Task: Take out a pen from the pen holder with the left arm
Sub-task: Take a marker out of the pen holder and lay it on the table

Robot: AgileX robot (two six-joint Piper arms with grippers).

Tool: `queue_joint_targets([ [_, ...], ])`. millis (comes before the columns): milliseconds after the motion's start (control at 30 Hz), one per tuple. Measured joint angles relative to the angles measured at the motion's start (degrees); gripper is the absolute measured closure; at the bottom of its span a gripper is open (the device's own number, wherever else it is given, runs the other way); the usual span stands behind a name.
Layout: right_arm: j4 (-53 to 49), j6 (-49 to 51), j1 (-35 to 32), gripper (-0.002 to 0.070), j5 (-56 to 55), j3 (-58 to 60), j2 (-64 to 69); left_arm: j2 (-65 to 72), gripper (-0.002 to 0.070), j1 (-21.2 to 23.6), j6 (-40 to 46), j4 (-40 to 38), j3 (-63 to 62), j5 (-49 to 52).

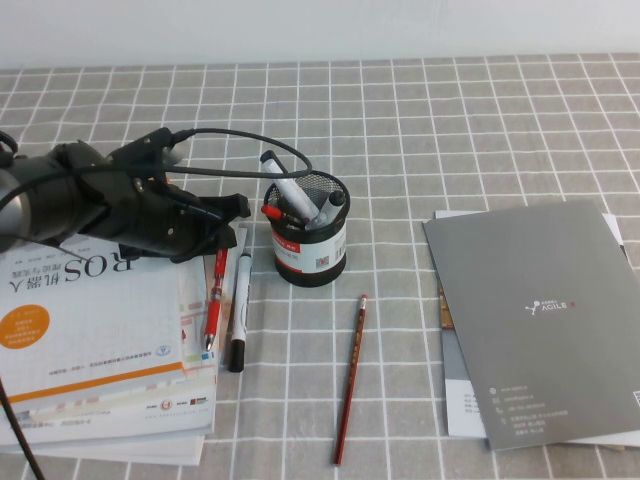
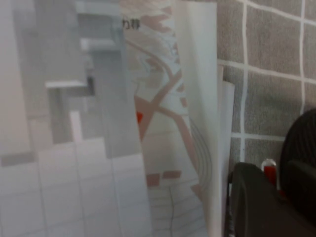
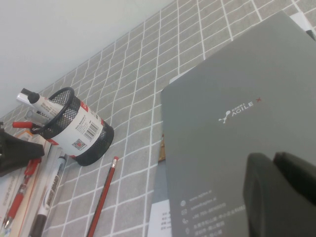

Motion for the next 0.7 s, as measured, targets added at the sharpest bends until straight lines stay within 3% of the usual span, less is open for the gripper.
queue_joint_targets([
  [367,0.0,0.0,0.0,0.0689,0.0,0.0,0.0,1.8,0.0582,-0.3,0.0,-1.6,-0.1,-0.8],
  [700,0.0,0.0,0.0,0.0689,0.0,0.0,0.0,1.8,0.0443,-0.7,0.0,-2.5,-0.1,-1.8],
])
